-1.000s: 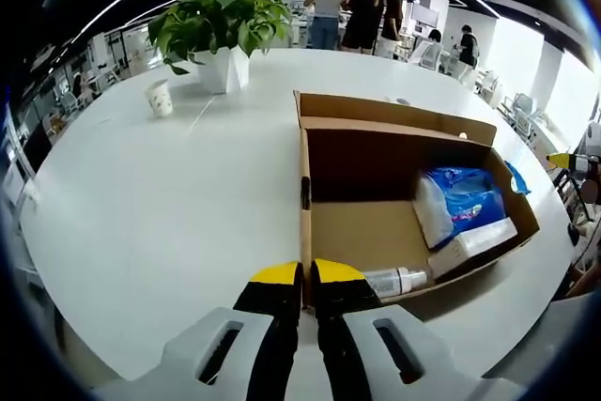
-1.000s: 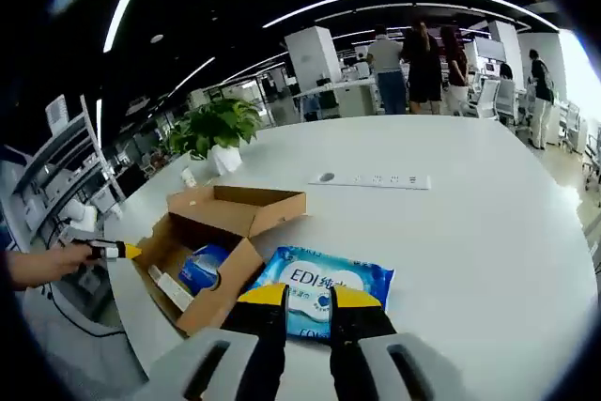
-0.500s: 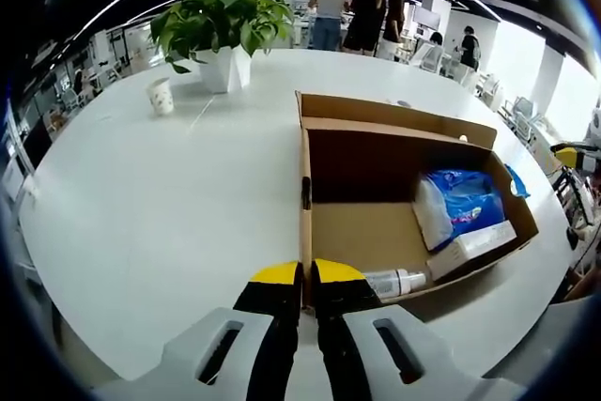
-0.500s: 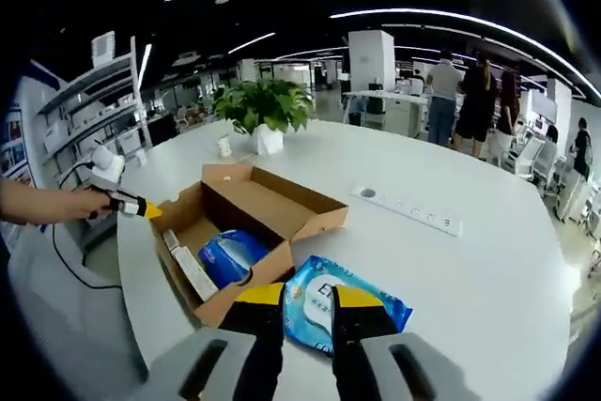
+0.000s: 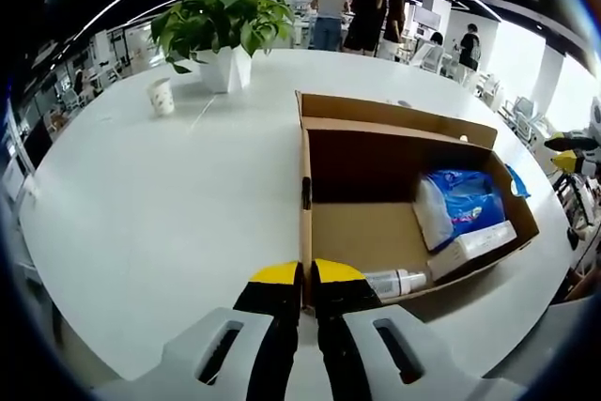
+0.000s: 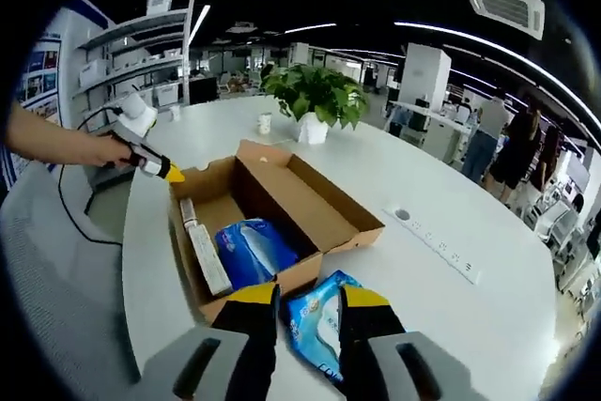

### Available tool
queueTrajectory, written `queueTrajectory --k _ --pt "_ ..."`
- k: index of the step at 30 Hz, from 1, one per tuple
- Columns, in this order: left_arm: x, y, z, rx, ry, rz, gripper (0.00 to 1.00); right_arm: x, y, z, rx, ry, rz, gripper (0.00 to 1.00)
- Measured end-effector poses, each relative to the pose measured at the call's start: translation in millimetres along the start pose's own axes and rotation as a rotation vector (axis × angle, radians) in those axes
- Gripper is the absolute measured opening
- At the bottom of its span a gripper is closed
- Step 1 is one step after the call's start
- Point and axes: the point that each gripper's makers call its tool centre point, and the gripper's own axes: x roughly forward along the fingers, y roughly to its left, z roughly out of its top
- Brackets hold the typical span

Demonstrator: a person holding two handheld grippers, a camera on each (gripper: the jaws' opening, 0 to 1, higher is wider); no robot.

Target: Operate the shoe box by opening the lid, removing the specified soft item, and placing it in the target area until the item is outside and the box remains undamaged.

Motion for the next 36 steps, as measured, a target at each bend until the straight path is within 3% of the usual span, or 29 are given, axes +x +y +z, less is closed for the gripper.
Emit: queueTrajectory --k 26,36 --pt "-0.6 -0.5 -0.3 -0.009 -0.007 0.001 0.02 64.6 29.4 -2.0 -0.166 0.067 0.025 0.23" --pt "-0.5 0.5 -0.7 -0.026 -0.024 0.001 0.02 81.5 36.4 2.9 -0.128 0.049 0.001 0.21"
